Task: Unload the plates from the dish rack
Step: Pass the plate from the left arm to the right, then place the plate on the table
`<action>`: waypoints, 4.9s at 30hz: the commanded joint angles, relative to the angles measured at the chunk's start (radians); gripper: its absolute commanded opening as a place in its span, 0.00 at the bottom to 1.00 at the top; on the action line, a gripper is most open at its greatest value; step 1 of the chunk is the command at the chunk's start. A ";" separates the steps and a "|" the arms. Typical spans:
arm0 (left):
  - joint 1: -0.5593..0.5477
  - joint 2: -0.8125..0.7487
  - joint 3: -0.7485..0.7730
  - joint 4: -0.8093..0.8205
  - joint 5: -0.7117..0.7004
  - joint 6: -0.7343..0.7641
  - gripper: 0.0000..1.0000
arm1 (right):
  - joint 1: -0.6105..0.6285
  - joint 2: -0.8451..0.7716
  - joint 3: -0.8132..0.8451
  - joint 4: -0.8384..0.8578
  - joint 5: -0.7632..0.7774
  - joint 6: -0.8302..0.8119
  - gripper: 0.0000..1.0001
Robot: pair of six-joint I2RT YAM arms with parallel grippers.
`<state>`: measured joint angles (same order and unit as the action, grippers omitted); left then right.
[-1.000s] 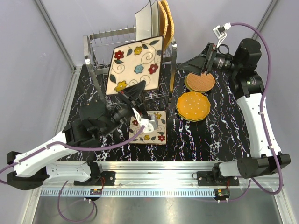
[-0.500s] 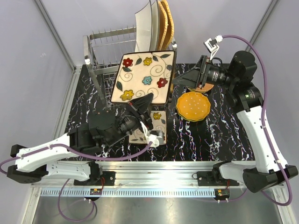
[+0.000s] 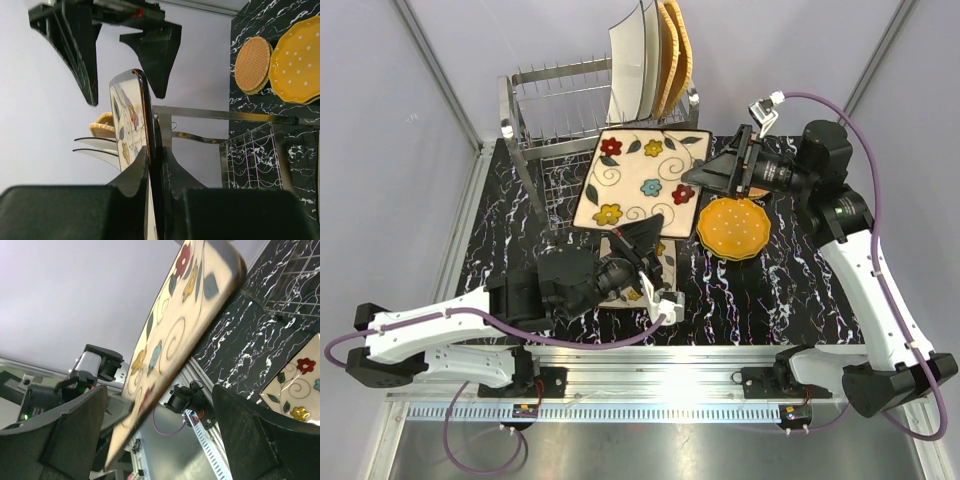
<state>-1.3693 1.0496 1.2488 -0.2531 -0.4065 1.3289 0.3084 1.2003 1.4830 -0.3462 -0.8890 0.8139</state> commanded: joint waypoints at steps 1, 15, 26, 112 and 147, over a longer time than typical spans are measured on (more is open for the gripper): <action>-0.020 -0.005 0.018 0.219 -0.049 0.084 0.00 | 0.023 0.018 -0.004 0.009 0.048 0.073 0.92; -0.045 0.032 0.006 0.241 -0.095 0.084 0.00 | 0.054 0.053 -0.009 -0.051 0.093 0.111 0.25; -0.066 0.029 -0.043 0.363 -0.109 -0.081 0.23 | 0.002 0.028 -0.050 0.024 0.036 0.129 0.00; 0.165 -0.292 -0.098 0.104 -0.526 -1.269 0.99 | 0.107 0.501 -0.644 0.777 0.085 -0.042 0.00; 0.168 -0.332 -0.138 0.104 -0.542 -1.326 0.99 | 0.144 0.582 -0.566 0.590 0.124 -0.146 0.64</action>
<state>-1.2049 0.7235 1.1095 -0.1902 -0.9360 0.0250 0.4423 1.8126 0.8570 0.2111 -0.7498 0.7170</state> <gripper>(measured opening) 0.985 0.621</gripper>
